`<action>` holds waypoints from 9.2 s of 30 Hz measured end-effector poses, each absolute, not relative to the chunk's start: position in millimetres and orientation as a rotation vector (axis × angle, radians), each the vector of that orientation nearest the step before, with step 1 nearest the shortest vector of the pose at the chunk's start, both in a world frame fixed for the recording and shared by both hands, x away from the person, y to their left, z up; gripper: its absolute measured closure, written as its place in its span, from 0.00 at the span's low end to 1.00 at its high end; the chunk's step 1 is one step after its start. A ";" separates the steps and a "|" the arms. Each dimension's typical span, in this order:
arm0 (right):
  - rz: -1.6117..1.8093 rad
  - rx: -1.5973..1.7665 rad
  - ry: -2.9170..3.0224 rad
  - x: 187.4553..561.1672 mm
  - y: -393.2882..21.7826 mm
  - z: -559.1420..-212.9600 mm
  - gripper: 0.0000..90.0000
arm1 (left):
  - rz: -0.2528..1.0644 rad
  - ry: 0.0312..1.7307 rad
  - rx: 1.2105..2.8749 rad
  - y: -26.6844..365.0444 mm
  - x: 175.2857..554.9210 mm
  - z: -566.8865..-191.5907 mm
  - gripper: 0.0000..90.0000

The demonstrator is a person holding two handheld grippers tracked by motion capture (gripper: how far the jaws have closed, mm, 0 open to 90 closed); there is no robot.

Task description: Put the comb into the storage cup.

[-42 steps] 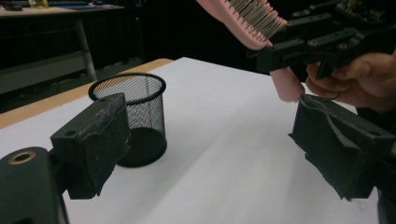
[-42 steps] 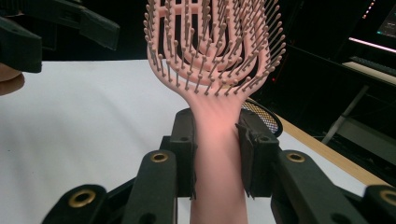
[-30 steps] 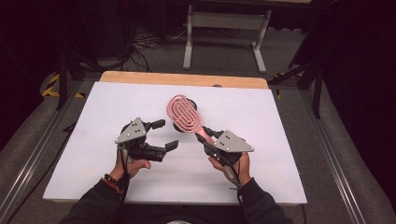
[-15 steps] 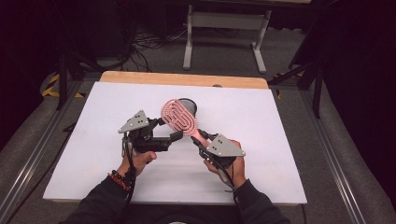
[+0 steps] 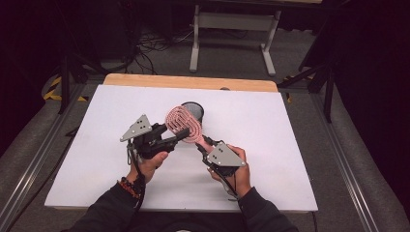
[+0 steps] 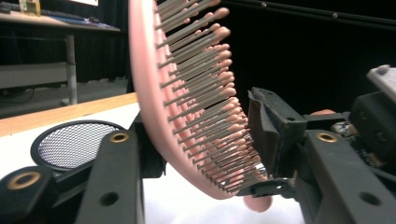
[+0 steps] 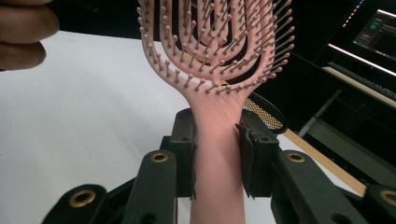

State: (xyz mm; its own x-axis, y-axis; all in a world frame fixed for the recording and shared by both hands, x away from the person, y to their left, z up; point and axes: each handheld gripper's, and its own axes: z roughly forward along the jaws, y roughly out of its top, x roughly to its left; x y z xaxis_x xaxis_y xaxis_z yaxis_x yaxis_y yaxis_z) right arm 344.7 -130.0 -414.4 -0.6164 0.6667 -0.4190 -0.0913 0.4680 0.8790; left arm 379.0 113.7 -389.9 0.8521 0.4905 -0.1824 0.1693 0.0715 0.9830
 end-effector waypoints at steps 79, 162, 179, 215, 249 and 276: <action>1.306 0.563 1.918 343.0 -182.2 -414.1 0.19 | 0.470 0.463 1.561 147.5 372.1 -379.6 0.71; 1.222 0.564 1.924 334.8 -212.5 -437.4 0.07 | 0.643 0.383 1.561 139.2 392.2 -298.9 0.71; 1.220 0.565 1.911 335.1 -214.5 -437.8 0.07 | 0.660 0.389 1.568 129.3 403.6 -294.3 0.71; 1.201 0.544 1.952 337.4 -211.1 -442.5 0.07 | 0.646 0.502 1.618 116.1 450.6 -311.2 0.71; 1.203 0.545 1.953 337.0 -211.3 -442.1 0.07 | 0.580 0.522 1.693 93.2 460.8 -340.4 0.71; 1.192 0.536 1.957 337.0 -210.7 -442.3 0.07 | 0.531 0.597 1.678 85.6 466.6 -369.5 0.70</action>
State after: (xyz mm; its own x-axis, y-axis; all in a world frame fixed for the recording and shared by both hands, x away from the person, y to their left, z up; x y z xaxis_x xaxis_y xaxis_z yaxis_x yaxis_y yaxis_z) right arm 337.0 -210.7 -442.3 -0.6163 0.6825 -0.3928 -0.0362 0.4737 0.8799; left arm 466.6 85.6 -369.5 0.7625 0.6466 0.0231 0.0983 -0.1511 0.9836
